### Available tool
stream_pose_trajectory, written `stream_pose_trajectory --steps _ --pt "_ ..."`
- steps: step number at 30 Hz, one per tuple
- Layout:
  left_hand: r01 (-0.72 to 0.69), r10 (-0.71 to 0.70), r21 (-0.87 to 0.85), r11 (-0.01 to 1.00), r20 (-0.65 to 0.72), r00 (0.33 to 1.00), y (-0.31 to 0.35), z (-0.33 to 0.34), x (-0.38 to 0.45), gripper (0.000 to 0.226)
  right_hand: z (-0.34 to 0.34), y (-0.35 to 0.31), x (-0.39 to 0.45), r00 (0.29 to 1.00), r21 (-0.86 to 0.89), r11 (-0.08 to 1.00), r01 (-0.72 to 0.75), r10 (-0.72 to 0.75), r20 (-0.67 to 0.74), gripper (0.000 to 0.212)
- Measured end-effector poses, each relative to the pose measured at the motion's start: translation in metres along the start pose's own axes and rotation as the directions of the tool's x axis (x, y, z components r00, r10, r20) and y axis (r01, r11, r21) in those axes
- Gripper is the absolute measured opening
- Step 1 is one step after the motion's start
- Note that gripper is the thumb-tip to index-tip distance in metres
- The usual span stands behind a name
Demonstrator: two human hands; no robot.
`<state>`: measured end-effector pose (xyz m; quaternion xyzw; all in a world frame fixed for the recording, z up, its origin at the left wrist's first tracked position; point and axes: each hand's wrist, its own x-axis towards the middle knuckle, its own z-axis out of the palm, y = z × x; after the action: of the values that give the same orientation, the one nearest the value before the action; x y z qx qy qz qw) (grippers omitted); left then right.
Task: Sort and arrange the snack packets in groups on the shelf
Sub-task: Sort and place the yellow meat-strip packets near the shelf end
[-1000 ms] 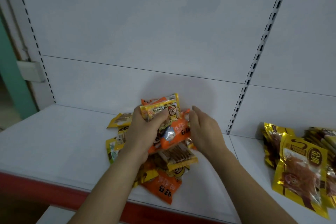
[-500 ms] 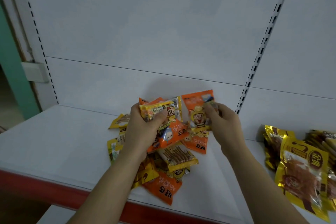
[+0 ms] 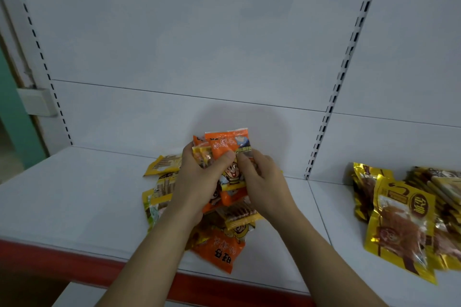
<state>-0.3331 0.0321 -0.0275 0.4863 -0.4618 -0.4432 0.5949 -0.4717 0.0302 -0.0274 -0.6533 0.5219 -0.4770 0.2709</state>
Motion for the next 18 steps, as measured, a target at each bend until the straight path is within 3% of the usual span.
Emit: stream_pose_trajectory --steps 4,7,9,15,18 --pt "-0.06 0.058 0.03 0.998 0.06 0.996 0.012 0.026 -0.005 0.06 -0.036 -0.003 -0.018 0.998 0.144 0.988 -0.059 0.056 0.021 0.016" --pt "-0.097 0.091 0.031 0.995 0.148 0.985 0.015 0.067 -0.017 0.076 -0.077 0.003 -0.038 0.994 0.104 0.991 -0.084 0.09 -0.056 0.027" --pt "-0.08 0.078 -0.001 0.997 0.247 0.966 0.015 0.1 -0.031 0.065 -0.108 0.007 -0.058 0.984 0.088 0.991 -0.104 0.115 -0.139 0.029" --pt "0.168 -0.057 -0.138 0.976 0.582 0.811 0.004 0.201 -0.08 0.027 -0.206 0.031 -0.125 0.88 0.082 0.973 -0.217 0.231 -0.416 0.025" --pt "0.163 -0.02 -0.161 0.973 0.649 0.761 -0.003 0.245 -0.113 0.024 -0.253 0.049 -0.152 0.819 0.097 0.964 -0.246 0.26 -0.511 0.049"
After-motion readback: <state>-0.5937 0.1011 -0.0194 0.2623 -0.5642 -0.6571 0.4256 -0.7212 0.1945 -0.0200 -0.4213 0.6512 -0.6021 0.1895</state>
